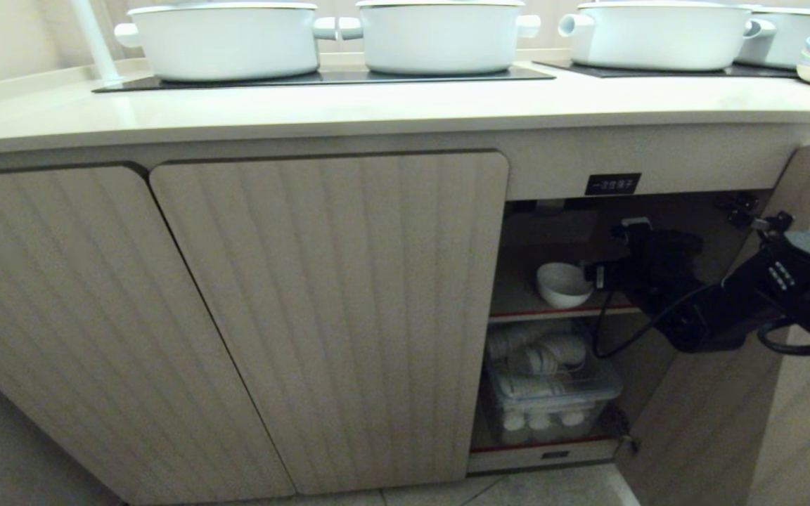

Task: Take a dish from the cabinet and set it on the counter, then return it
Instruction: Take the bowl from the cabinet

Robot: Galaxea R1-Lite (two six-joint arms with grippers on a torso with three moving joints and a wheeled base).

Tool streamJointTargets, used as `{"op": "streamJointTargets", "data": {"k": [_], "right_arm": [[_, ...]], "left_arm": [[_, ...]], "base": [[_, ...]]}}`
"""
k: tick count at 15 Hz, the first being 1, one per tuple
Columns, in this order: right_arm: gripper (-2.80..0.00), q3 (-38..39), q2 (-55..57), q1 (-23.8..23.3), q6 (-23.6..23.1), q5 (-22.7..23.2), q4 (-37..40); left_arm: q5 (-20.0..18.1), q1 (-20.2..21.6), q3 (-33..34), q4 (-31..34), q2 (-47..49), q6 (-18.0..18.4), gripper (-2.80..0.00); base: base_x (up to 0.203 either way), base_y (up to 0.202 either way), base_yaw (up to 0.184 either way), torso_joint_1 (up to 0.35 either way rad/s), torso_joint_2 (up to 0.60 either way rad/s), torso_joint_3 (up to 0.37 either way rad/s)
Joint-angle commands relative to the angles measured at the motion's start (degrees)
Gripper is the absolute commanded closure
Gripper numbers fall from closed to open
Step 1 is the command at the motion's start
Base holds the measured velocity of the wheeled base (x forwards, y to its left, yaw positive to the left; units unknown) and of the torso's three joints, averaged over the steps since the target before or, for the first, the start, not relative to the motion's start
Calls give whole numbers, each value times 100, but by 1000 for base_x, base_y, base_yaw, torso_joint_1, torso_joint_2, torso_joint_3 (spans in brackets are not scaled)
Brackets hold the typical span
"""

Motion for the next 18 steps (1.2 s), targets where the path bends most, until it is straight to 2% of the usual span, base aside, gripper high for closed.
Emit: {"op": "streamJointTargets", "data": {"k": [1,6,9,18], "right_arm": [[-280,-37,7,0,0,13,-4],[-280,-359,33,9,6,23,364],[-280,-433,33,9,187,21,674],[-280,-765,139,53,255,23,1053]], "left_arm": [[0,0,0,0,-2,2,0],[0,0,0,0,-2,-1,0],[0,0,0,0,-2,-1,0],[0,0,0,0,-2,-1,0]], "base": [[0,0,0,0,0,0],[0,0,0,0,0,0],[0,0,0,0,0,0],[0,0,0,0,0,0]]}}
